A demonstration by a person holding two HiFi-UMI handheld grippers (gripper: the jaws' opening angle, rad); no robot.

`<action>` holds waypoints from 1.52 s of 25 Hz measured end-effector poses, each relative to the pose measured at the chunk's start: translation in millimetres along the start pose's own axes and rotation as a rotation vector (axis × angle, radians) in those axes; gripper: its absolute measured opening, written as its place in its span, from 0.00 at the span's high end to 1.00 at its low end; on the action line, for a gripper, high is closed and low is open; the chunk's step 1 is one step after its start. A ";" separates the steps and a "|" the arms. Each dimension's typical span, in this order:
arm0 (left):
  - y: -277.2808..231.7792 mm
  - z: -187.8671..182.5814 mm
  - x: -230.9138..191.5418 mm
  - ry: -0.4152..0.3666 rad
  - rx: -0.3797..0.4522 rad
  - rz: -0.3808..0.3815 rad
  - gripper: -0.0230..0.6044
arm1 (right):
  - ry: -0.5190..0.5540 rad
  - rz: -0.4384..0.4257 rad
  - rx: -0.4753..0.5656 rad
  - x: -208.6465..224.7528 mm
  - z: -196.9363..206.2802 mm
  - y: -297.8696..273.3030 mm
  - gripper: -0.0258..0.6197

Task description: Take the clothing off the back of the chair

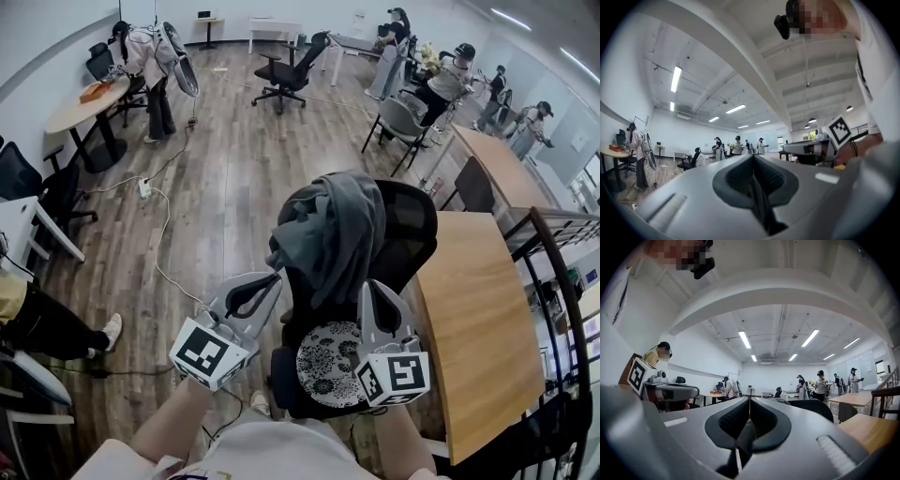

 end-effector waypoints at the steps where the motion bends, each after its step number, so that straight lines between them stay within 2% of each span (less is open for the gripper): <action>1: -3.7 1.6 -2.6 0.002 0.001 0.000 0.96 | 0.000 -0.001 0.003 3.6 0.7 -3.0 0.94; 3: -12.9 4.2 -7.0 -0.010 -0.001 0.009 0.95 | -0.007 -0.004 0.011 11.3 1.6 -9.9 0.91; 7: -35.7 10.6 -15.8 -0.058 -0.011 0.026 0.82 | -0.016 -0.016 0.026 28.5 3.3 -28.7 0.82; 10: -52.2 15.2 -31.0 -0.061 -0.016 0.019 0.73 | -0.019 -0.036 0.041 38.2 3.1 -47.3 0.67; 15: -83.7 34.4 -58.5 -0.059 -0.043 0.011 0.61 | 0.004 -0.084 0.034 58.0 16.6 -81.4 0.50; 17: -95.6 45.7 -68.0 -0.067 -0.046 0.008 0.60 | 0.003 -0.107 0.020 67.7 29.6 -96.5 0.42; 19: -103.5 56.7 -78.6 -0.088 -0.043 -0.004 0.60 | -0.017 -0.137 0.006 73.6 44.3 -113.5 0.30; 21: -113.6 71.2 -84.4 -0.086 -0.044 -0.003 0.56 | -0.034 -0.147 -0.009 82.6 58.1 -126.1 0.22; 27: -137.1 127.2 -87.6 -0.021 -0.103 0.030 0.53 | -0.059 -0.141 -0.078 110.6 108.7 -147.1 0.15; 33: -143.7 175.1 -93.8 0.031 -0.182 0.032 0.53 | -0.134 -0.129 -0.125 127.9 156.3 -156.2 0.09; 38: -146.6 210.0 -94.2 0.135 -0.226 0.018 0.53 | -0.218 -0.139 -0.138 131.5 180.5 -161.3 0.07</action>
Point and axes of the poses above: the fingertips, and each gripper's own axes: y backward along the fingers, x to its right, z out of its underside, the point moved 3 cm from there along y, backward along the fingers, and after that the axes turned 14 degrees about x, right-handed, at the moved point
